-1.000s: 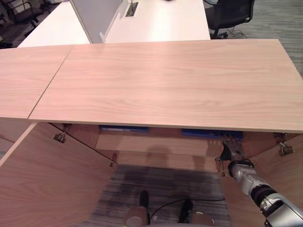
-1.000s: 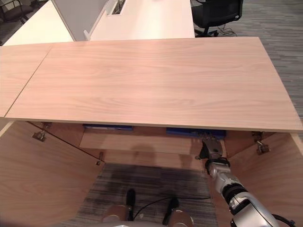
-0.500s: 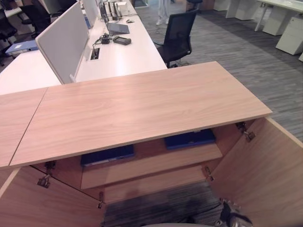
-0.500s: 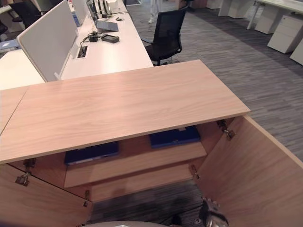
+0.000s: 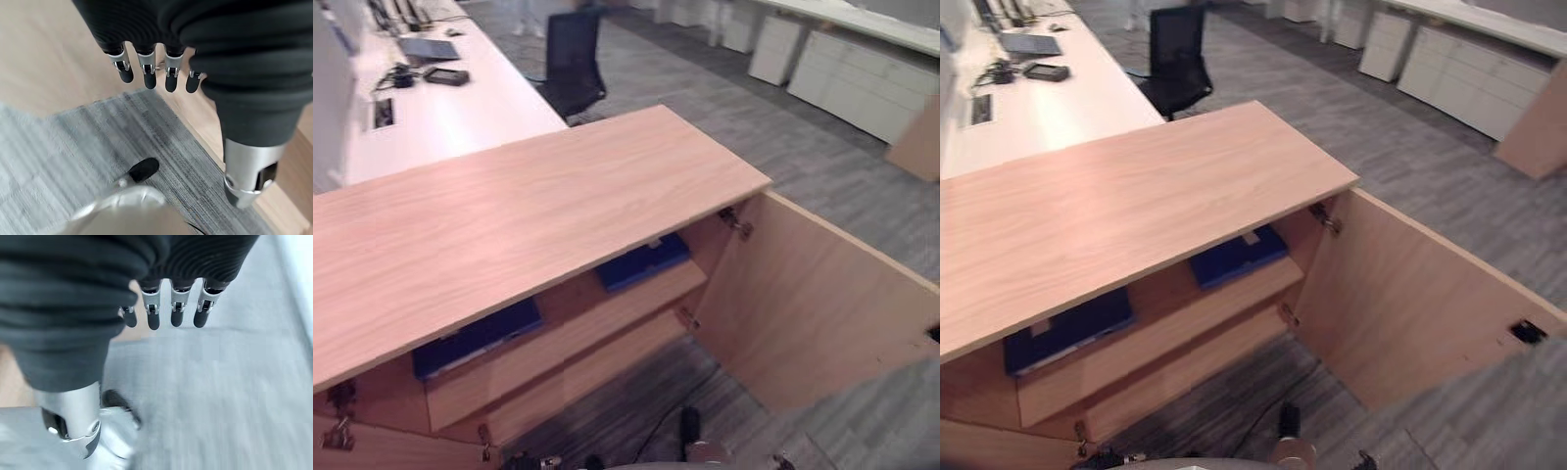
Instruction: Put the empty folder in the office cabinet
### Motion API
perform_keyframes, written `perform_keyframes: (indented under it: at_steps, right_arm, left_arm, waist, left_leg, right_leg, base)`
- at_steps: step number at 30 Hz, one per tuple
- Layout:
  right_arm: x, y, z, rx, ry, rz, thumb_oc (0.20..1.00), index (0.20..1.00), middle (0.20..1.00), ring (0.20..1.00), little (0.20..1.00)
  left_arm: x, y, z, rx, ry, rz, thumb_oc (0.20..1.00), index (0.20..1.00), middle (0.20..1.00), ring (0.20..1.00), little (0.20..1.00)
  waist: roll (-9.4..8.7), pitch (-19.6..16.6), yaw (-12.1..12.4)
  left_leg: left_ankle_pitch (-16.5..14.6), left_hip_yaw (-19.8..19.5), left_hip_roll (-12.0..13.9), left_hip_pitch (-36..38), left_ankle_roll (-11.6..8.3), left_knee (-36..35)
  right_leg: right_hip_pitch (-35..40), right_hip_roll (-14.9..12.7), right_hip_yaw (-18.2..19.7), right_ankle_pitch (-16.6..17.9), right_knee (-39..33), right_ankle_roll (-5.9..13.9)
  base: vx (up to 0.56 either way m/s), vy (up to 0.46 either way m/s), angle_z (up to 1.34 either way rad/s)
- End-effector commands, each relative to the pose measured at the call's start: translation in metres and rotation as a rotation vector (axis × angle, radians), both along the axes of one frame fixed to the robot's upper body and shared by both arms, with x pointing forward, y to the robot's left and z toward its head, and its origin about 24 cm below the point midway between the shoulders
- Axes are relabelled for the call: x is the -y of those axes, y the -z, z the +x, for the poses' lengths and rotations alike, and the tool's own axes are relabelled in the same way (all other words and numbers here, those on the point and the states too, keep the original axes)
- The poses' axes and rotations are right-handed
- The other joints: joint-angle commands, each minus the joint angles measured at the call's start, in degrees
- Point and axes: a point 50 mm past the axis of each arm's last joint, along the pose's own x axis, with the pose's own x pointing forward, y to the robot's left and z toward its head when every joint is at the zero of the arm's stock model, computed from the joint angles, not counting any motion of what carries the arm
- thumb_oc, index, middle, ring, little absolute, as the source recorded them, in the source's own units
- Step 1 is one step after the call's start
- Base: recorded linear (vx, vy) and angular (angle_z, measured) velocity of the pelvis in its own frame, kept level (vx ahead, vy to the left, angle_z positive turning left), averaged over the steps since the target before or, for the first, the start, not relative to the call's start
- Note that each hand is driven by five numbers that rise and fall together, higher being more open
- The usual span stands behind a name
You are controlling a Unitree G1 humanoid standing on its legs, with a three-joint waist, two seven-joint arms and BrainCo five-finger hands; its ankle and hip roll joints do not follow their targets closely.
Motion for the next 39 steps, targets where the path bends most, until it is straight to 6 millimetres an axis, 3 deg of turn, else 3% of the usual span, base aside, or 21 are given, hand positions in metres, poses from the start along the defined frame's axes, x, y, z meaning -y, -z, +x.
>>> perform_keyframes:
  at_steps: [1, 3, 6, 8, 9, 12, 17, 20, 21, 24, 25, 31, 33, 36, 39]
  right_arm:
    - [0.009, -0.003, 0.005, 0.028, 0.074, -0.009, 1.0, 1.0, 1.0, 1.0, 1.0]
    - [0.018, -0.004, -0.014, 0.011, 0.232, -0.017, 1.0, 1.0, 1.0, 1.0, 1.0]
    - [0.024, -0.006, -0.023, 0.02, 0.347, -0.016, 1.0, 1.0, 1.0, 1.0, 1.0]
    - [0.025, -0.006, -0.026, 0.033, 0.427, -0.006, 1.0, 1.0, 1.0, 1.0, 1.0]
    - [0.032, -0.008, -0.029, 0.074, 0.583, -0.002, 1.0, 1.0, 1.0, 1.0, 1.0]
    - [0.036, -0.01, -0.026, 0.095, 0.629, 0.011, 1.0, 1.0, 1.0, 1.0, 1.0]
    - [0.04, -0.012, -0.009, 0.205, 0.687, 0.037, 1.0, 1.0, 1.0, 1.0, 1.0]
    - [0.046, -0.015, -0.003, 0.238, 0.675, 0.021, 1.0, 1.0, 1.0, 1.0, 1.0]
    - [0.059, -0.022, 0.007, 0.3, 0.696, -0.015, 1.0, 1.0, 1.0, 1.0, 1.0]
    - [0.067, -0.028, 0.019, 0.375, 0.701, -0.027, 1.0, 1.0, 1.0, 1.0, 1.0]
    - [0.081, -0.038, 0.029, 0.457, 0.695, -0.056, 1.0, 1.0, 1.0, 1.0, 1.0]
    - [0.116, -0.076, 0.067, 0.659, 0.576, -0.149, 1.0, 1.0, 1.0, 1.0, 1.0]
    - [0.126, -0.099, 0.099, 0.764, 0.485, -0.18, 1.0, 1.0, 1.0, 1.0, 1.0]
    - [0.124, -0.127, 0.142, 0.899, 0.355, -0.172, 1.0, 1.0, 1.0, 1.0, 1.0]
    - [0.116, -0.146, 0.163, 0.981, 0.238, -0.168, 1.0, 1.0, 1.0, 1.0, 1.0]
  left_arm:
    - [-0.001, 0.001, -0.003, -0.045, 0.014, 0.009, 1.0, 1.0, 1.0, 1.0, 1.0]
    - [0.002, 0.002, -0.007, -0.061, 0.022, -0.005, 1.0, 1.0, 1.0, 1.0, 1.0]
    - [0.002, 0.003, -0.012, -0.085, 0.04, -0.008, 1.0, 1.0, 1.0, 1.0, 1.0]
    - [0.002, 0.003, -0.013, -0.095, 0.045, -0.011, 1.0, 1.0, 1.0, 1.0, 1.0]
    - [0.001, 0.004, -0.019, -0.122, 0.043, -0.016, 1.0, 1.0, 1.0, 1.0, 1.0]
    - [0.001, 0.004, -0.021, -0.133, 0.042, -0.021, 1.0, 1.0, 1.0, 1.0, 1.0]
    - [0.003, 0.005, -0.027, -0.145, 0.005, -0.046, 1.0, 1.0, 1.0, 1.0, 1.0]
    - [0.004, 0.005, -0.025, -0.138, 0.004, -0.049, 1.0, 1.0, 1.0, 1.0, 1.0]
    - [0.003, 0.005, -0.025, -0.138, 0.001, -0.042, 1.0, 1.0, 1.0, 1.0, 1.0]
    - [0.002, 0.005, -0.026, -0.14, -0.004, -0.039, 1.0, 1.0, 1.0, 1.0, 1.0]
    - [0.0, 0.004, -0.029, -0.145, -0.019, -0.034, 1.0, 1.0, 1.0, 1.0, 1.0]
    - [-0.01, 0.002, -0.035, -0.137, -0.097, -0.026, 1.0, 1.0, 1.0, 1.0, 1.0]
    - [-0.012, 0.002, -0.032, -0.112, -0.133, -0.025, 1.0, 1.0, 1.0, 1.0, 1.0]
    - [-0.016, 0.001, -0.039, -0.123, -0.191, -0.014, 1.0, 1.0, 1.0, 1.0, 1.0]
    - [-0.026, -0.002, -0.053, -0.173, -0.209, 0.012, 1.0, 1.0, 1.0, 1.0, 1.0]
  waist:
    - [0.87, -1.31, -0.4]
    - [0.48, -3.07, -1.0]
    - [-0.11, -4.33, -1.76]
    - [-0.48, -4.88, -1.91]
    - [-0.9, -5.19, -1.98]
    - [-1.01, -5.56, -1.71]
    - [-1.39, -6.23, -2.77]
    - [-1.33, -6.4, -3.25]
    - [-1.32, -6.48, -3.45]
    - [-1.29, -6.57, -3.92]
    - [-1.18, -6.58, -4.45]
    - [-0.82, -5.64, -4.84]
    - [-1.21, -3.54, -2.9]
    - [-1.8, -2.83, -1.08]
    - [-1.75, -3.74, -1.16]
  left_leg:
    - [-5.23, -8.23, -3.47, -1.49, 0.61, 0.71]
    - [-5.22, -7.58, -3.24, -1.76, 0.49, 0.71]
    - [-5.23, -6.8, -3.06, -1.63, 0.17, 0.71]
    - [-5.29, -6.34, -3.01, -1.73, -0.04, 0.71]
    - [-5.22, -5.23, -2.52, -1.06, -0.45, 0.75]
    - [-5.12, -4.09, -1.35, -0.49, -1.21, 0.75]
    - [-3.43, -3.55, 3.11, 0.41, -4.02, 1.07]
    - [-2.84, -3.37, 4.54, 0.5, -4.79, 1.22]
    - [-2.09, -3.34, 6.06, 0.45, -5.64, 1.5]
    - [-1.33, -3.19, 7.61, 0.31, -6.41, 1.76]
    - [-0.5, -3.21, 9.12, 0.34, -7.13, 1.97]
    - [0.19, -3.95, 11.54, -0.13, -7.77, 4.5]
    - [-1.28, -13.23, 8.82, -3.34, -6.4, 10.01]
    - [-5.34, -22.6, 1.53, -5.9, -4.68, 12.5]
    - [-5.39, -21.88, 0.76, -4.91, -4.23, 9.59]
  right_leg:
    - [2.78, -1.92, 3.75, 2.16, -3.29, -0.27]
    - [4.63, -3.51, 6.64, 3.61, -3.31, 0.74]
    - [5.68, -3.88, 8.89, 4.81, -4.51, 1.86]
    - [6.38, -3.82, 9.03, 4.42, -5.8, 2.14]
    - [7.24, -3.52, 8.51, 4.13, -7.76, 2.87]
    - [8.17, -2.34, 8.08, 2.83, -10.51, 2.76]
    - [9.94, 2.69, 9.41, -0.11, -13.61, 0.41]
    - [10.11, 4.24, 9.97, -1.05, -13.92, -0.33]
    - [10.4, 5.76, 10.3, -1.97, -13.94, -1.09]
    - [10.57, 7.17, 10.57, -2.99, -13.65, -1.82]
    - [10.42, 8.42, 10.8, -4.28, -12.52, -2.61]
    - [10.03, 10.56, 11.56, -6.37, -9.83, -4.6]
    - [9.43, 11.15, 12.97, -6.67, -9.14, -5.47]
    - [8.67, 11.81, 15.21, -6.31, -9.05, -5.67]
    - [9.38, 12.99, 15.6, -5.95, -10.11, -6.0]
  base:
    - [0.0, -0.082, -0.21]
    - [0.03, -0.13, -0.11]
    - [0.04, -0.131, -0.24]
    - [0.04, -0.171, -0.34]
    - [0.03, -0.215, -0.28]
    - [0.04, -0.226, -0.32]
    - [0.02, -0.291, -0.19]
    - [0.01, -0.202, -0.09]
    - [0.01, -0.347, -0.1]
    - [0.01, -0.265, -0.08]
    - [0.0, -0.245, -0.1]
    - [-0.02, -0.199, -0.05]
    - [-0.11, -0.178, -0.17]
    - [-0.05, -0.076, -0.8]
    - [0.04, -0.036, -0.5]
